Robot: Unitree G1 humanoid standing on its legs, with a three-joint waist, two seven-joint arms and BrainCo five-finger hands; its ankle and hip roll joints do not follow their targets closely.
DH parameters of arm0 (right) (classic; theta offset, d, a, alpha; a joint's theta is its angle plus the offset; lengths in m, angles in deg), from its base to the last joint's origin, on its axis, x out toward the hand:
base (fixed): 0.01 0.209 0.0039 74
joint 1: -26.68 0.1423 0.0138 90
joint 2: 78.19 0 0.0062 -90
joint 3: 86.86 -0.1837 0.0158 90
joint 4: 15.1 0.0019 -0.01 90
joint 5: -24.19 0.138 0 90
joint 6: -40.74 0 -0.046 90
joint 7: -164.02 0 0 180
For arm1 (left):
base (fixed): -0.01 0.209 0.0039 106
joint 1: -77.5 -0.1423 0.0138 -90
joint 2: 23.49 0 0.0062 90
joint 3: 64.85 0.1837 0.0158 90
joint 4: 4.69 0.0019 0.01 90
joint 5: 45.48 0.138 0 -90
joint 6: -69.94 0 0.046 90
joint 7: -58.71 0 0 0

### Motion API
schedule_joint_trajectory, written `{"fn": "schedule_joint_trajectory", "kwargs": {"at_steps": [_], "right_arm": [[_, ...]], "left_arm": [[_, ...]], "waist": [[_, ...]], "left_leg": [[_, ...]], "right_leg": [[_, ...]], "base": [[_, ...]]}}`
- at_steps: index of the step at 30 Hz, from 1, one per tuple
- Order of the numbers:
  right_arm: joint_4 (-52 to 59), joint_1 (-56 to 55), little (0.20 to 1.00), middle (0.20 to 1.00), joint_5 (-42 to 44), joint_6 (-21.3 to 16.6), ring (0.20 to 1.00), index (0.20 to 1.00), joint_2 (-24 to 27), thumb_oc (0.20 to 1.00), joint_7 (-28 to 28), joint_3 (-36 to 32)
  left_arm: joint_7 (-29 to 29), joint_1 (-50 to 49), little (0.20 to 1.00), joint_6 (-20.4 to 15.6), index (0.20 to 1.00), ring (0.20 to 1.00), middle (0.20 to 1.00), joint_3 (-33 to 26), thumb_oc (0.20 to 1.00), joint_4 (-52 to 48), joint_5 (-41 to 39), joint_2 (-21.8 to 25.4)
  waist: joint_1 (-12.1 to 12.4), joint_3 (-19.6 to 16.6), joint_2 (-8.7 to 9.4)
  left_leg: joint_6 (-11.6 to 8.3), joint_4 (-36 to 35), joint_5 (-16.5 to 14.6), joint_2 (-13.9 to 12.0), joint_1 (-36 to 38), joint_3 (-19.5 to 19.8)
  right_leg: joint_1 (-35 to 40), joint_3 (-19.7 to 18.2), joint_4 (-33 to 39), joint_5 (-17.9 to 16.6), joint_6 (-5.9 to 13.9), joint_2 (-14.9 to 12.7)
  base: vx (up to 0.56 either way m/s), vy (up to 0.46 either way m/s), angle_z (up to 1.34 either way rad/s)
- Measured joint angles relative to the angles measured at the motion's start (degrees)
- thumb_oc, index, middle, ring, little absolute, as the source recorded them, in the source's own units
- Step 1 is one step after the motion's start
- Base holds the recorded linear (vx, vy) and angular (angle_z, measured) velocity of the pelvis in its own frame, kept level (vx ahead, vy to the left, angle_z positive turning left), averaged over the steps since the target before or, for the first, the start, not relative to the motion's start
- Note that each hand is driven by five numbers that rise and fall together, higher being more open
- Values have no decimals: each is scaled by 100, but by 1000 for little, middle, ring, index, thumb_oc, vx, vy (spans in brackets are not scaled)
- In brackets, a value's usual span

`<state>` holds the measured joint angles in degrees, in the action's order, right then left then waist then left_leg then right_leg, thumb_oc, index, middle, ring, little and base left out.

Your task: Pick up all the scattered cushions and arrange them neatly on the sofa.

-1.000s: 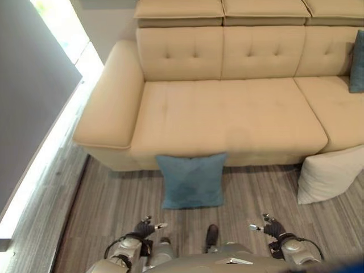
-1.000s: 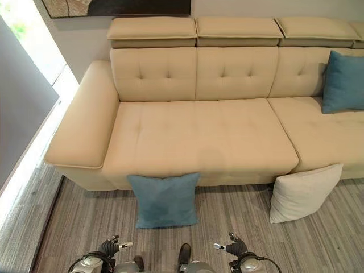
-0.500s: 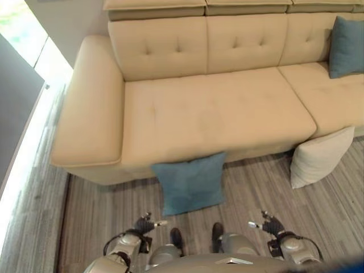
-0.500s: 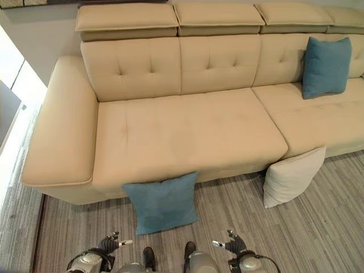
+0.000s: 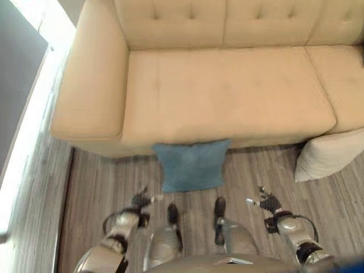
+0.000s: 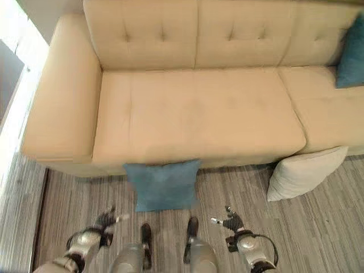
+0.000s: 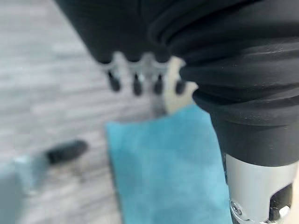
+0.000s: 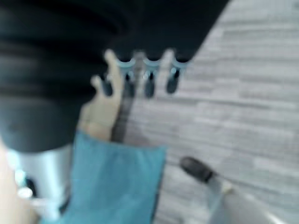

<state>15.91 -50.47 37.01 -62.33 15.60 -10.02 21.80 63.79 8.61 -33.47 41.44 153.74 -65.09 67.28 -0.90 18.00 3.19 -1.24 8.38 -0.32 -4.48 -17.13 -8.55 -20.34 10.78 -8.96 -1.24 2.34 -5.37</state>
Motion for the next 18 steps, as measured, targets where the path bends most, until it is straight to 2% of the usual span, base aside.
{"fn": "schedule_joint_trajectory", "kwargs": {"at_steps": [2,4,8,9,12,14,15,18], "right_arm": [[42,477,1000,1000,123,-70,1000,1000,204,1000,143,-50],[68,916,1000,1000,180,-55,1000,1000,248,1000,250,-34],[119,1808,1000,1000,233,-92,1000,1000,464,1000,633,126],[189,2222,1000,1000,236,-111,1000,1000,563,1000,810,130],[209,2793,1000,1000,274,-158,1000,1000,619,1000,1065,110],[86,3117,1000,1000,273,-224,1000,1000,679,1000,1221,339],[67,3502,1000,1000,278,-256,1000,1000,814,1000,1336,348],[77,3992,1000,1000,286,-280,1000,1000,1017,1000,1516,362]], "left_arm": [[148,537,1000,-90,1000,1000,1000,192,1000,-136,-195,53],[258,956,1000,-146,1000,1000,1000,198,1000,-158,-232,80],[547,1893,1000,-152,1000,1000,1000,409,1000,-136,-430,382],[690,2321,1000,-185,1000,1000,1000,409,1000,-132,-464,498],[864,2909,1000,-223,1000,1000,1000,603,1000,-140,-461,653],[984,3219,1000,-229,1000,1000,1000,793,1000,90,-462,680],[1116,3560,1000,-223,1000,1000,1000,797,1000,134,-470,762],[1201,3904,1000,-215,1000,1000,1000,817,1000,165,-656,898]], "waist": [[-44,203,-42],[-121,497,-34],[-255,525,-46],[-309,589,-64],[-292,702,-89],[-291,725,-127],[-275,743,-150],[-250,760,-163]], "left_leg": [[-49,167,15,25,-626,28],[-58,162,134,43,-761,63],[-59,582,62,13,-1936,93],[-28,697,156,24,-2345,97],[-21,930,236,26,-2899,109],[6,1110,167,24,-3203,113],[18,1223,188,59,-3625,102],[61,1530,109,63,-4234,72]], "right_leg": [[-739,-6,-450,148,-60,-99],[-909,-24,-553,92,-134,-132],[-2090,-86,-998,140,-26,-232],[-2472,-82,-1096,30,-111,-266],[-2983,-85,-1229,-67,-246,-292],[-3277,-95,-1405,-4,-258,-333],[-3712,-115,-1531,-14,-309,-390],[-4324,-178,-1777,8,-334,-430]], "base": [[-144,-12,15],[-117,2,7],[-89,20,3],[-89,25,13],[-68,21,7],[-16,33,7],[-1,44,7],[2,13,2]]}}
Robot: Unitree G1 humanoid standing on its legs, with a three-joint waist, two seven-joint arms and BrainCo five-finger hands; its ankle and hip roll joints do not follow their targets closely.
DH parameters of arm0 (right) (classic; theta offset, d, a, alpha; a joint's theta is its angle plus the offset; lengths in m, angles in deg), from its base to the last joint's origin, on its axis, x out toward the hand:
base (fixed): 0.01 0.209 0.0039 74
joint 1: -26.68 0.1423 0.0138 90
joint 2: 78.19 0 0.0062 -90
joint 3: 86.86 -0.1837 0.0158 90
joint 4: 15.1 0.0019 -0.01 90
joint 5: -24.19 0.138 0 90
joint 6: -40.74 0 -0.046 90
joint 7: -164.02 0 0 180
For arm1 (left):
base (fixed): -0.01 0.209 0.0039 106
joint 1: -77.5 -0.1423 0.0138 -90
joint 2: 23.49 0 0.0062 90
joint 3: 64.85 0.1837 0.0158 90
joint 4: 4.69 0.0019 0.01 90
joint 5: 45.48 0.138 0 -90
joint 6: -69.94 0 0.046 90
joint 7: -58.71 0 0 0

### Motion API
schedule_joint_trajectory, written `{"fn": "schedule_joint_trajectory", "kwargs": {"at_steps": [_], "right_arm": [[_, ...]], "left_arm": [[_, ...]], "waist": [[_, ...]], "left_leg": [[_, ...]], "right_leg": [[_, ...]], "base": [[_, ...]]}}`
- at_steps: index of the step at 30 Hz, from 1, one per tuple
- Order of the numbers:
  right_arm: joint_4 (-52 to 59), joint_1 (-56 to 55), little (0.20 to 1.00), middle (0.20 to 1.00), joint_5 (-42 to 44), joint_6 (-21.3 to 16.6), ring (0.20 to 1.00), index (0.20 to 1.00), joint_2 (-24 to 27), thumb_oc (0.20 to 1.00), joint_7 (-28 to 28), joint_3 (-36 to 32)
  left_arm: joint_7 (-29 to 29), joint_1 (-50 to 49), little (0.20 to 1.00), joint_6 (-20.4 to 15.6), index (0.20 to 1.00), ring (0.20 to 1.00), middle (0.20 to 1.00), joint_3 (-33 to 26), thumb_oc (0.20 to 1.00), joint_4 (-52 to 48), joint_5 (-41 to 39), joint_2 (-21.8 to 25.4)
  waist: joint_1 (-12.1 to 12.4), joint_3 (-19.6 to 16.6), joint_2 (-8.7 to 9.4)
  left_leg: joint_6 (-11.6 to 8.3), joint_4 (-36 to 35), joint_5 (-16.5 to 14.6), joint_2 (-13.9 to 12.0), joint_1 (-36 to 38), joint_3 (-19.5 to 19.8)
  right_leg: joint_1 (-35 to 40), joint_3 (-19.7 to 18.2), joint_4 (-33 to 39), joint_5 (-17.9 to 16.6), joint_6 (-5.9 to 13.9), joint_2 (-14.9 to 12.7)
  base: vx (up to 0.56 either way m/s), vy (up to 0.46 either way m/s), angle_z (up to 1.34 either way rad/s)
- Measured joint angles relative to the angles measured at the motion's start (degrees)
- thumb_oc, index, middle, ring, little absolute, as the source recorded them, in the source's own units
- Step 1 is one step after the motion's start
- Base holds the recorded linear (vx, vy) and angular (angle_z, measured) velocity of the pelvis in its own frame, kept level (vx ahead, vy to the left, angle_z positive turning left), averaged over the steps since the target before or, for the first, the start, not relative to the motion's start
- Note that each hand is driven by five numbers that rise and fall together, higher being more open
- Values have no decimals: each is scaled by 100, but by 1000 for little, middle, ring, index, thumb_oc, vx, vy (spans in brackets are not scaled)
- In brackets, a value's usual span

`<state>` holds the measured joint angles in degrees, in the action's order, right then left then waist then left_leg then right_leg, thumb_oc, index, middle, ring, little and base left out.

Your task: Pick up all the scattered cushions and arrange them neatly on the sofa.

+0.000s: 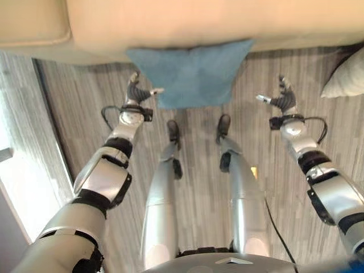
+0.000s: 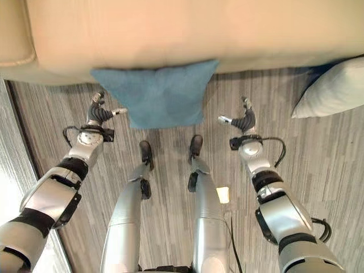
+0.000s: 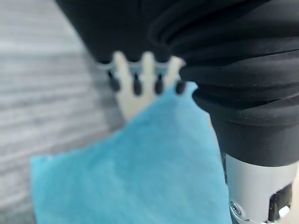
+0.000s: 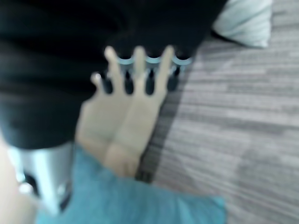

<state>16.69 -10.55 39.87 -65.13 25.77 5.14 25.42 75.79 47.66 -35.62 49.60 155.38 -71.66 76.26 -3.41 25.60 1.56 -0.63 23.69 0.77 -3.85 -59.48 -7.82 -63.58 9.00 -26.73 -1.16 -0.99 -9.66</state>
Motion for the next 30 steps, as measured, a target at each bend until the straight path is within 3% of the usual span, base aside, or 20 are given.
{"fn": "schedule_joint_trajectory", "kwargs": {"at_steps": [13,19,30], "right_arm": [[-342,1114,1000,1000,215,-11,1000,1000,502,1000,186,340],[-298,1608,1000,1000,568,-16,1000,1000,704,1000,197,574],[112,2202,1000,1000,1003,-37,1000,1000,707,1000,137,1125]], "left_arm": [[160,920,1000,13,1000,1000,1000,-14,1000,-4,-702,433],[148,1562,1000,7,1000,1000,1000,245,1000,-158,-1028,432],[121,1763,1000,-149,1000,1000,1000,540,1000,-742,-1552,335]], "waist": [[18,102,-48],[-81,97,-45],[61,98,-47]], "left_leg": [[76,248,-29,55,-1018,-64],[98,398,-47,55,-1655,-121],[166,570,-100,46,-2114,-268]], "right_leg": [[-1004,-90,-156,-45,-34,-69],[-1638,-215,-165,-146,3,-51],[-2100,-348,-183,-228,72,-61]], "base": [[14,13,0],[28,11,-5],[14,-20,-1]]}}
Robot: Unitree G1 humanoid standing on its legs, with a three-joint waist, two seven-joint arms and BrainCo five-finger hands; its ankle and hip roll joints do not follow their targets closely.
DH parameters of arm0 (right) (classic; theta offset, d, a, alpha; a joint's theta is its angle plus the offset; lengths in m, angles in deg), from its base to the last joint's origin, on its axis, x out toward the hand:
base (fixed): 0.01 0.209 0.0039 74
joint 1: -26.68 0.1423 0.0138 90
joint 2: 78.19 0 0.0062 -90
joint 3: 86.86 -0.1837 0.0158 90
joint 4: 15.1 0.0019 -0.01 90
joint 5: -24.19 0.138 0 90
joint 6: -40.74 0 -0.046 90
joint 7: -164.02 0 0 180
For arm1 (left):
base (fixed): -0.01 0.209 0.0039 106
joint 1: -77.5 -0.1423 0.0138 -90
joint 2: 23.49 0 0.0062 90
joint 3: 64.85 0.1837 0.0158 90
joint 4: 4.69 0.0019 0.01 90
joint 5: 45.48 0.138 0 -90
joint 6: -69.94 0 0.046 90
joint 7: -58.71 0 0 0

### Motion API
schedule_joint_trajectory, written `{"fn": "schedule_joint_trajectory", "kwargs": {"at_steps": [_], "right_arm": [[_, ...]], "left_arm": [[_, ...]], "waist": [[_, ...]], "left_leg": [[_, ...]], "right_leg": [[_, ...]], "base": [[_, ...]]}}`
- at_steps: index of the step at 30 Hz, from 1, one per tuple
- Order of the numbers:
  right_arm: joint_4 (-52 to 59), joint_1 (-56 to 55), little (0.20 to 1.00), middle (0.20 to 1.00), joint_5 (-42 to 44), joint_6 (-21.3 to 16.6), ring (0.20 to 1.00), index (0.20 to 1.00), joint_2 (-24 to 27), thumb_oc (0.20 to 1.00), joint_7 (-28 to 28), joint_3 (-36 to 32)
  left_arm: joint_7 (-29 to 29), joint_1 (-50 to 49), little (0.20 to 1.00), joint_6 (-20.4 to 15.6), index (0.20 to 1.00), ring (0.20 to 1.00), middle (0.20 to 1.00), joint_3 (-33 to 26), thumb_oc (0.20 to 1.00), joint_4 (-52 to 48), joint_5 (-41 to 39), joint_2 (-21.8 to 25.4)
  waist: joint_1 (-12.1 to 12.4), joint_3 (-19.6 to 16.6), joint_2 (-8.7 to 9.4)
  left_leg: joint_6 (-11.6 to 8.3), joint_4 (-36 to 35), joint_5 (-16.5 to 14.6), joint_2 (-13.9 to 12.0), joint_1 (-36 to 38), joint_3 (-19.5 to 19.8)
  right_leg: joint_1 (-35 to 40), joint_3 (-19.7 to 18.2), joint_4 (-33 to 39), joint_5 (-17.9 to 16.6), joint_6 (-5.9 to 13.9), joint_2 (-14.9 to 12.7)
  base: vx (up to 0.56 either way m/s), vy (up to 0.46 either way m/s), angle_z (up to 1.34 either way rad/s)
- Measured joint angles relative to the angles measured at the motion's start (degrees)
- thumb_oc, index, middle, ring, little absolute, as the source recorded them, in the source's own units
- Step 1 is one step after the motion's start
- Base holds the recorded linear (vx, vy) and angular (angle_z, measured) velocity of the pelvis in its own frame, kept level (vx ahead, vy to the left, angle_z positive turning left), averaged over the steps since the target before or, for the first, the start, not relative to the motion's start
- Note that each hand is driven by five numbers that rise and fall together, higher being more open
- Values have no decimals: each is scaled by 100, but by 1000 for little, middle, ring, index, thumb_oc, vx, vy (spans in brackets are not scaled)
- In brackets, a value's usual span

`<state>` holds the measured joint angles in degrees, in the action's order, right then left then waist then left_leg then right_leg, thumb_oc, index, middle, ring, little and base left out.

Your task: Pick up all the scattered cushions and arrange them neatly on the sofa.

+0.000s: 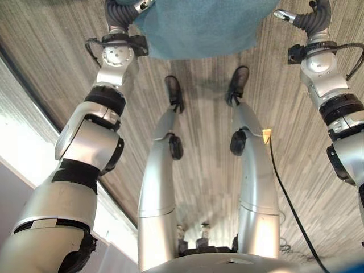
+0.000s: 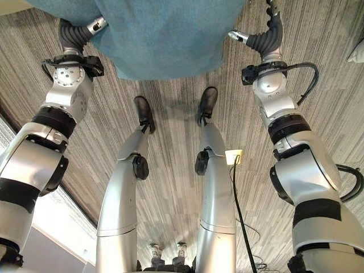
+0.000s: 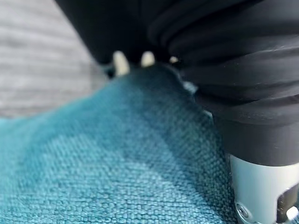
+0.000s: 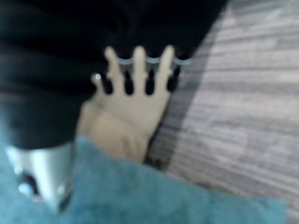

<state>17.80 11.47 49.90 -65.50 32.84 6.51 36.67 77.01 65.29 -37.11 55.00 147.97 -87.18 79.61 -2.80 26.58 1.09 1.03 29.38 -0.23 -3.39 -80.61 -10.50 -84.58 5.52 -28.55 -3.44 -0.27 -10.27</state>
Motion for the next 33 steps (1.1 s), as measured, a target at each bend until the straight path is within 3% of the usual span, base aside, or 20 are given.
{"fn": "schedule_joint_trajectory", "kwargs": {"at_steps": [11,17,18,19,30,33], "right_arm": [[13,183,1000,1000,1011,-47,1000,1000,-74,1000,-613,96],[-130,343,1000,1000,1532,-53,1000,1000,-627,1000,-667,88],[-144,393,413,413,1596,-53,413,413,-723,413,-655,86],[-104,406,200,200,1638,-53,200,200,-773,200,-653,90],[971,-252,200,200,1544,-21,200,200,-491,200,-641,73],[2711,-1594,200,200,816,88,200,200,155,200,-592,-409]], "left_arm": [[3,78,1000,-19,1000,1000,1000,175,1000,-116,-5,-172],[44,177,1000,-16,1000,1000,1000,230,1000,-61,-47,-386],[45,192,749,-16,749,749,749,227,749,-61,-59,-404],[45,205,200,-16,200,200,200,220,200,-67,-120,-407],[102,-714,200,-134,200,200,200,-101,200,-1189,-494,-279],[112,-2248,200,-183,200,200,200,-623,200,-2933,-464,-260]], "waist": [[249,-3,-7],[327,-5,-22],[327,-6,-23],[326,-7,-25],[284,-3,-46],[189,39,-40]], "left_leg": [[4,-22,10,11,-52,0],[-7,-24,39,31,-57,2],[-12,-23,46,32,-67,0],[-15,-23,54,33,-75,-2],[-39,57,73,-18,39,-10],[-48,-104,97,-24,703,29]], "right_leg": [[-101,-13,-71,14,-15,-7],[-152,-20,-165,36,-34,-27],[-176,-28,-186,38,-36,-28],[-194,-34,-196,38,-38,-27],[-101,-64,-276,37,-58,20],[615,32,-144,39,-55,11]], "base": [[2,-18,0],[-1,-5,1],[0,0,0],[0,0,0],[-4,-6,0],[-34,-64,3]]}}
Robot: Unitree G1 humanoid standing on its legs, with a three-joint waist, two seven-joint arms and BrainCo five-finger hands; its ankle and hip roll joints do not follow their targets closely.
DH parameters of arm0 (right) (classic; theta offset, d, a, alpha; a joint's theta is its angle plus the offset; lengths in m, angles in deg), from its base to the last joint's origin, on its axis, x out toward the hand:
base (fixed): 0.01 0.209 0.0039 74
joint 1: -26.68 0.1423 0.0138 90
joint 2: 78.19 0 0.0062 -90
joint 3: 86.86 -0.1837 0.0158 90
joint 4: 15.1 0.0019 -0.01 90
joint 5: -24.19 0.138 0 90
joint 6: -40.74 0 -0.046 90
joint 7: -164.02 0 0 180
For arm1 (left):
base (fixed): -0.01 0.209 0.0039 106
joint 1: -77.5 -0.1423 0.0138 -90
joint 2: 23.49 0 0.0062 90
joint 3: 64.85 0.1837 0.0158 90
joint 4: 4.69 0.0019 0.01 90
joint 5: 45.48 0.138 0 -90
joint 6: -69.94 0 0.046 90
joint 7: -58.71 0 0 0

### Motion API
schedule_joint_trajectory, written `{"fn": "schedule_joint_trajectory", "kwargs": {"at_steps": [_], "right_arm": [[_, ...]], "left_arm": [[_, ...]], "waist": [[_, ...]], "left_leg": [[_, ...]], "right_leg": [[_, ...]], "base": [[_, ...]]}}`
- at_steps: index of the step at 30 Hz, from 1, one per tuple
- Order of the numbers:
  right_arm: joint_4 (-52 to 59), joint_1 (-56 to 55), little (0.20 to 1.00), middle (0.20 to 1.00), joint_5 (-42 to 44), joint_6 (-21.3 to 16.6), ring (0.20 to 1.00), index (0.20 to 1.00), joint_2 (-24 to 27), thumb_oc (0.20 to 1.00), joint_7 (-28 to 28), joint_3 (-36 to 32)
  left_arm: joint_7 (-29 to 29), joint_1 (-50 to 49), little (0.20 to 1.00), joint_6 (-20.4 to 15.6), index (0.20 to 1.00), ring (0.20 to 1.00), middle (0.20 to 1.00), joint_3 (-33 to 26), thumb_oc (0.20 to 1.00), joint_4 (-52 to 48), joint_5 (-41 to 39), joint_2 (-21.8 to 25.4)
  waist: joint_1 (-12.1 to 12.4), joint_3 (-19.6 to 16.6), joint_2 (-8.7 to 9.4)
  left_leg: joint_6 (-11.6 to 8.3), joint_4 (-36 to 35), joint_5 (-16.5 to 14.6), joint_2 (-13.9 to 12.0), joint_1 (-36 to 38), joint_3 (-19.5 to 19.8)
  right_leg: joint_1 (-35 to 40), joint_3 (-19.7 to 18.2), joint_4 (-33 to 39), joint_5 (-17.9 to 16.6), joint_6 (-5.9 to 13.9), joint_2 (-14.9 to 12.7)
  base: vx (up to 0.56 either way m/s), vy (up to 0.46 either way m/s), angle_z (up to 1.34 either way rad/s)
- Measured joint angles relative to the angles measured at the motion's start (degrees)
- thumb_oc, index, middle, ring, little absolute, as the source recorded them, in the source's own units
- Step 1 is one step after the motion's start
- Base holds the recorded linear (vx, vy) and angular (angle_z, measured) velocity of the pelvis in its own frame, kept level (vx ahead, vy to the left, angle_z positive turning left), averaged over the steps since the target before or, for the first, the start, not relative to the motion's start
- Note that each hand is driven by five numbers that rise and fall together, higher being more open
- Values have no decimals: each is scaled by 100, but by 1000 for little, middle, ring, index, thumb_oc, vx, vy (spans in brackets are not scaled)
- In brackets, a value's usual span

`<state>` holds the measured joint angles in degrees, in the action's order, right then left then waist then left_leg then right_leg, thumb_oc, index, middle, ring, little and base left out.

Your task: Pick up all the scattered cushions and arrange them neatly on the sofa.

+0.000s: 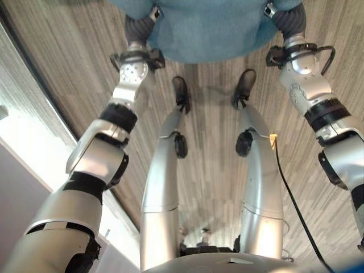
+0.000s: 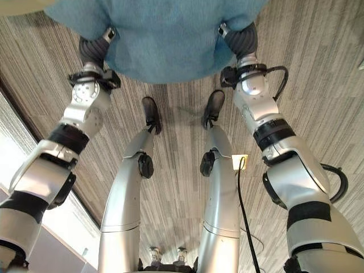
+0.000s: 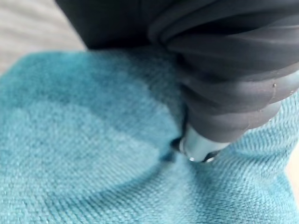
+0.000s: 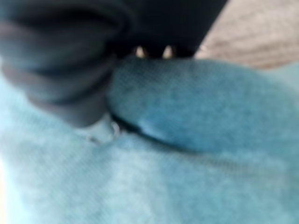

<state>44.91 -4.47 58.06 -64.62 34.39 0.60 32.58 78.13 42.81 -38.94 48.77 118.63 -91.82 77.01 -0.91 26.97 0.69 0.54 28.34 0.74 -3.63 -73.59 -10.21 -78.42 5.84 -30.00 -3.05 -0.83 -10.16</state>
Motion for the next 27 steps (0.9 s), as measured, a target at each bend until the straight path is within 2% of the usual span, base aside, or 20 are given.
{"fn": "schedule_joint_trajectory", "kwargs": {"at_steps": [1,2,3,4,8,10,12,13,14,15,17,19,20,21,23,25,27], "right_arm": [[267,-380,200,200,-210,-20,200,200,42,200,-5,-145],[737,-1032,200,200,-501,-34,200,200,31,200,1,-544],[1065,-1466,200,200,-634,-120,200,200,-20,200,3,-751],[1346,-1801,200,200,-798,-162,200,200,-47,200,22,-986],[1889,-2622,200,200,-1307,-237,200,200,-331,200,176,-1611],[2478,-3184,200,200,-1618,-242,200,200,-496,200,159,-1957],[2617,-3689,200,200,-1723,-255,200,200,-823,200,155,-1954],[2628,-4226,200,200,-1725,-256,200,200,-1166,200,87,-1871],[2630,-4539,200,200,-1725,-270,200,200,-1224,200,33,-1780],[2652,-4735,200,200,-1734,-253,200,200,-1205,200,-53,-1733],[2918,-5276,200,200,-1807,-228,200,200,-1013,200,-232,-1606],[2793,-5497,200,200,-1880,-210,200,200,-1042,200,-393,-1466],[2737,-5576,200,200,-1887,-199,200,200,-1038,200,-465,-1460],[2629,-5660,200,200,-1915,-190,200,200,-1038,200,-601,-1486],[2467,-5708,200,200,-1993,-140,200,200,-1043,200,-731,-1491],[2309,-5748,200,200,-2072,-68,200,200,-1046,200,-744,-1528],[2175,-5873,200,200,-2183,60,200,200,-1084,200,-818,-1524]], "left_arm": [[-21,-335,200,-86,200,200,200,15,200,-180,38,-26],[-33,-842,200,-97,200,200,200,7,200,-529,155,-26],[-54,-1193,200,-160,200,200,200,4,200,-805,282,-51],[-67,-1399,200,-173,200,200,200,-16,200,-1025,374,-46],[-122,-1887,200,-174,200,200,200,-109,200,-1510,768,-259],[-242,-2339,200,-155,200,200,200,-313,200,-2077,831,-256],[-326,-2830,200,-160,200,200,200,-401,200,-2240,972,-337],[-459,-3380,200,-162,200,200,200,-419,200,-2294,991,-386],[-547,-3733,200,-163,200,200,200,-395,200,-2314,991,-403],[-610,-3998,200,-150,200,200,200,-406,200,-2356,985,-353],[-840,-4707,200,-129,200,200,200,-512,200,-2684,986,-371],[-909,-5116,200,-128,200,200,200,-433,200,-2662,926,-376],[-983,-5189,200,-128,200,200,200,-404,200,-2615,925,-345],[-1157,-5230,200,-127,200,200,200,-393,200,-2543,928,-299],[-1202,-5205,200,-48,200,200,200,-379,200,-2438,931,-278],[-1247,-5155,200,-28,200,200,200,-350,200,-2289,944,-393],[-1296,-5164,200,147,200,200,200,-324,200,-1939,996,-440]], "waist": [[-19,-13,2],[-69,-253,6],[-120,-498,10],[-150,-579,13],[-296,-602,28],[-301,-581,28],[-288,-569,27],[-270,-683,22],[-272,-1047,-2],[-279,-1163,-11],[-247,-1159,-6],[-245,-1162,-7],[-246,-1217,-29],[-253,-1428,-49],[-275,-1534,-55],[-319,-1651,-67],[-311,-1676,-36]], "left_leg": [[-4,-71,5,12,272,31],[-76,-204,-46,26,473,72],[-76,-244,-47,35,496,106],[-87,-288,-37,43,619,141],[-123,-422,-45,26,1190,197],[-132,-595,14,18,1556,183],[-177,-898,77,-17,2201,213],[-246,-1347,105,-31,3054,259],[-310,-1557,94,-28,3221,264],[-287,-1630,169,-30,3404,268],[-298,-1781,144,-58,4084,278],[-300,-2039,146,-84,4890,279],[-317,-2180,129,-88,5205,284],[-361,-2450,113,-96,5611,283],[-368,-2631,180,-110,5932,280],[-388,-2660,199,-153,6064,285],[-483,-2501,260,-237,6422,292]], "right_leg": [[263,9,51,10,10,4],[483,14,121,123,142,10],[513,31,144,143,165,15],[647,56,177,143,172,19],[1247,156,269,215,181,31],[1571,178,383,207,162,59],[2212,291,645,155,80,123],[3011,331,941,268,149,204],[3131,355,1005,349,177,215],[3294,421,997,360,143,208],[3967,537,1071,447,104,222],[4785,576,1315,498,132,303],[5108,584,1417,569,172,327],[5431,603,1498,670,221,353],[5745,611,1653,650,230,402],[5918,632,1771,606,172,481],[6581,654,2155,584,181,626]], "base": [[-14,-44,6],[-5,-63,6],[-15,-58,5],[2,-83,3],[21,-64,3],[24,-47,-3],[45,-36,-2],[49,-50,1],[83,-53,6],[99,-35,13],[118,-26,11],[139,-32,4],[165,-64,6],[108,-57,5],[69,-71,0],[128,-231,0],[115,-189,11]]}}
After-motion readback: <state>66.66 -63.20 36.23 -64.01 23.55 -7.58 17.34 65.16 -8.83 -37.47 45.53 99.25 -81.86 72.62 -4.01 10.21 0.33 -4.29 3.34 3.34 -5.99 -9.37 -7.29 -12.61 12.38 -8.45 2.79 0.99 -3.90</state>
